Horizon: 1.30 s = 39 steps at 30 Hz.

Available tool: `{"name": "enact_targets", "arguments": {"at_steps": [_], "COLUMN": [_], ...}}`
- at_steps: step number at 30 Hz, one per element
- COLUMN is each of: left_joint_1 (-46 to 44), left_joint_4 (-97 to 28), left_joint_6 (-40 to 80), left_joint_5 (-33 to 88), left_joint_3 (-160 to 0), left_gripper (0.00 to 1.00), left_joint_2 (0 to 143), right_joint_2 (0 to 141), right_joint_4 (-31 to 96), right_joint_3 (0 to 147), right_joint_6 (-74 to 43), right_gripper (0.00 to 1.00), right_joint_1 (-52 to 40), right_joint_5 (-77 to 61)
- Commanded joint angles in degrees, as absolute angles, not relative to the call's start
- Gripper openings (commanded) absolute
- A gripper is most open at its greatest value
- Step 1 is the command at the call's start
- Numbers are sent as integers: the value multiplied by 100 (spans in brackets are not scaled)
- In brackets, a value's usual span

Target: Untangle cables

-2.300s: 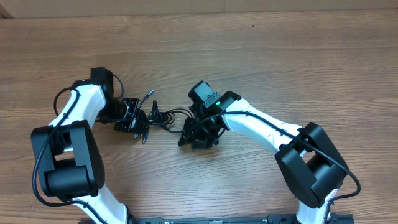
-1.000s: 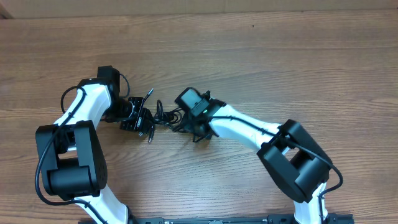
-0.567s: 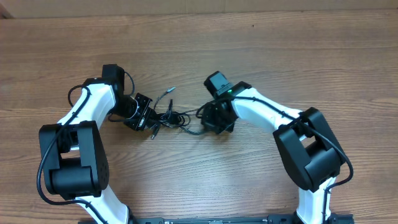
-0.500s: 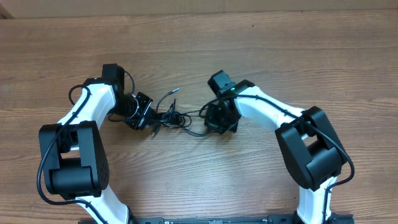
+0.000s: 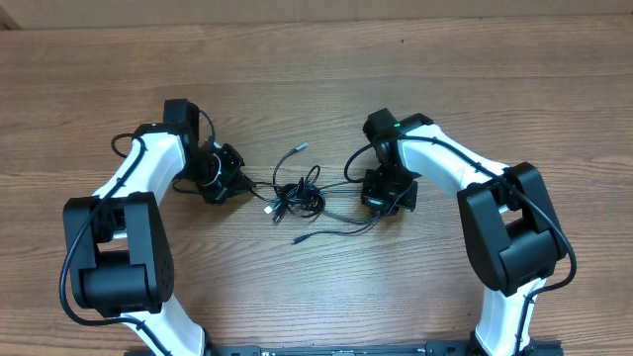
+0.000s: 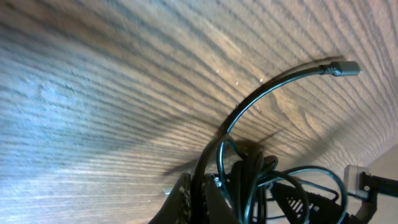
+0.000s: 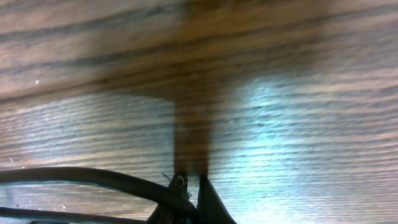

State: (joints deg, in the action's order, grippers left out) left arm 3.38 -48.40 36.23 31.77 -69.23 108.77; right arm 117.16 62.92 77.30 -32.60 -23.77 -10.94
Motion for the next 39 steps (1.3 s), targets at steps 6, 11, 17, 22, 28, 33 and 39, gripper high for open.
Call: {"name": "enact_targets", "arguments": {"at_steps": [6, 11, 17, 22, 28, 33, 39], "left_joint_1": [443, 443, 458, 458, 482, 526, 569], "left_joint_4": [-4593, -4198, -3612, -3621, -3568, -3509, -3527], "left_joint_6": [4088, 4180, 4176, 3999, 3876, 3872, 3846], "left_joint_5": [2707, 2808, 2169, 1131, 1098, 1144, 1476], "left_joint_3": [-6976, -6976, -6976, -6976, -6976, -6991, -6991], "left_gripper": [4, 4, 4, 4, 5, 11, 63], "left_joint_2": [10864, 10864, 10864, 10864, 10864, 10864, 10864], "right_joint_2": [11830, 11830, 11830, 11830, 11830, 11830, 11830], "right_joint_4": [6292, 6248, 6499, 6973, 7140, 7032, 6969], "right_joint_3": [7625, 7625, 7856, 8180, 8556, 8715, 8761], "right_joint_6": [-3253, -3234, -2842, -2845, -2845, -2842, -2840], "right_gripper": [4, 16, 15, 8, 17, 32, 67], "right_joint_1": [-2285, -2285, -2202, -2045, -1942, -1942, -1942], "right_joint_5": [-781, -740, 82, 790, 701, 331, -486]}}
